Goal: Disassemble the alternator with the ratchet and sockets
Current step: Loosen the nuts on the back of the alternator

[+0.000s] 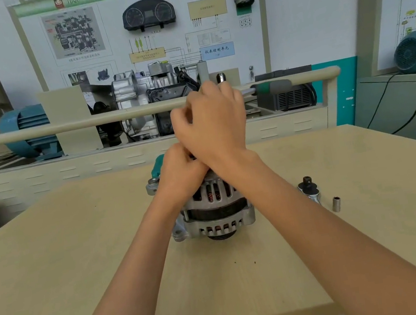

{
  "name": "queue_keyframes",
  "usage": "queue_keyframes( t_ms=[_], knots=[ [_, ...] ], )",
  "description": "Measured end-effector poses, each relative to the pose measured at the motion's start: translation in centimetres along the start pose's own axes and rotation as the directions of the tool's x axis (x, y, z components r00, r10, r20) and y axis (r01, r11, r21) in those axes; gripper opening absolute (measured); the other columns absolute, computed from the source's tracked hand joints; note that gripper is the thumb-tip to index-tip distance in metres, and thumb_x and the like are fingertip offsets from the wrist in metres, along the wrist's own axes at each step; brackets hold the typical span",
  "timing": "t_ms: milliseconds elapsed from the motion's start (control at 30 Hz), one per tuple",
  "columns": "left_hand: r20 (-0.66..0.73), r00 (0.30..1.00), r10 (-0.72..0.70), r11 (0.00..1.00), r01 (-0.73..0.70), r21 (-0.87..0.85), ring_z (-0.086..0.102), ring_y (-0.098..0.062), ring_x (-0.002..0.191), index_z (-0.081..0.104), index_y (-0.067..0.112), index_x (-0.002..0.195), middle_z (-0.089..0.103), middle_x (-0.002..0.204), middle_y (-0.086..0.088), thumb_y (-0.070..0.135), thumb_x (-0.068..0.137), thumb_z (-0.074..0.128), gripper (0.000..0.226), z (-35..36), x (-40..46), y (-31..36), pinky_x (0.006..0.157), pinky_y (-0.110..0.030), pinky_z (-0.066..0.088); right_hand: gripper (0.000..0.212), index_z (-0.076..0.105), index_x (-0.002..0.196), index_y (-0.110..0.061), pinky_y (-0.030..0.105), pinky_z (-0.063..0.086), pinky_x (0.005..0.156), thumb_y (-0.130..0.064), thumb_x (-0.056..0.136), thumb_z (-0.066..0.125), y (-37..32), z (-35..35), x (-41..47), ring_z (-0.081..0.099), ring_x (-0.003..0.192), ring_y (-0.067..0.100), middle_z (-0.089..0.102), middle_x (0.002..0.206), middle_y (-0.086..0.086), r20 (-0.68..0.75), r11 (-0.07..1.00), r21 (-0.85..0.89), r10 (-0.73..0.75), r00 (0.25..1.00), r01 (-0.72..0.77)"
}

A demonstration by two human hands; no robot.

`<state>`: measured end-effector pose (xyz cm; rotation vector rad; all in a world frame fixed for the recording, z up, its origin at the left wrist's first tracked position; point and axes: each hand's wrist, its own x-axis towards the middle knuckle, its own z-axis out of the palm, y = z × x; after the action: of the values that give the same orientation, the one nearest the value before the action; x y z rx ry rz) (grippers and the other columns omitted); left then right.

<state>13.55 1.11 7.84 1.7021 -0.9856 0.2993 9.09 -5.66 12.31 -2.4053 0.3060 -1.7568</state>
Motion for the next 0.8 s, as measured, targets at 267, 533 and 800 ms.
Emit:
queue_keyframes(
  t_ms=[267, 533, 800],
  knots=[
    [0.017, 0.996, 0.086, 0.996, -0.085, -0.036, 0.062, -0.022, 0.078, 0.073, 0.023, 0.075, 0.068, 0.078, -0.009, 0.026, 0.091, 0.061, 0.021, 0.1, -0.2, 0.8, 0.074, -0.035, 0.048, 0.056, 0.045, 0.035, -0.016, 0.032, 0.044, 0.083, -0.01, 0.09, 0.033, 1.9, -0.8, 2.7, 0.047, 0.051, 0.015, 0.045, 0.04, -0.003, 0.482, -0.077, 0.876, 0.138, 0.865, -0.475],
    [-0.014, 0.998, 0.053, 0.998, -0.053, -0.021, 0.052, 0.007, 0.047, 0.061, 0.034, 0.043, 0.058, 0.045, 0.017, -0.001, 0.082, 0.06, 0.052, -0.2, -0.3, 0.3, 0.047, -0.008, 0.035, 0.023, 0.062, 0.092, -0.008, 0.031, 0.032, 0.081, -0.021, 0.087, 0.043, 1.4, -0.3, 0.0, 0.049, 0.089, 0.023, 0.059, 0.092, 0.006, 0.072, 0.981, -0.054, -0.184, 0.98, 0.188],
    [0.084, 0.996, 0.03, 0.997, -0.024, -0.07, 0.064, -0.01, 0.087, 0.072, 0.03, 0.085, 0.072, 0.087, 0.002, 0.022, 0.091, 0.059, 0.017, -0.3, -0.2, 0.7, 0.081, -0.024, 0.048, 0.037, 0.048, 0.128, -0.016, 0.023, 0.03, 0.067, -0.009, 0.092, 0.043, 5.1, -2.1, 3.2, 0.045, 0.083, 0.009, 0.053, 0.099, -0.003, 0.379, 0.882, 0.153, -0.469, 0.798, 0.446]
  ],
)
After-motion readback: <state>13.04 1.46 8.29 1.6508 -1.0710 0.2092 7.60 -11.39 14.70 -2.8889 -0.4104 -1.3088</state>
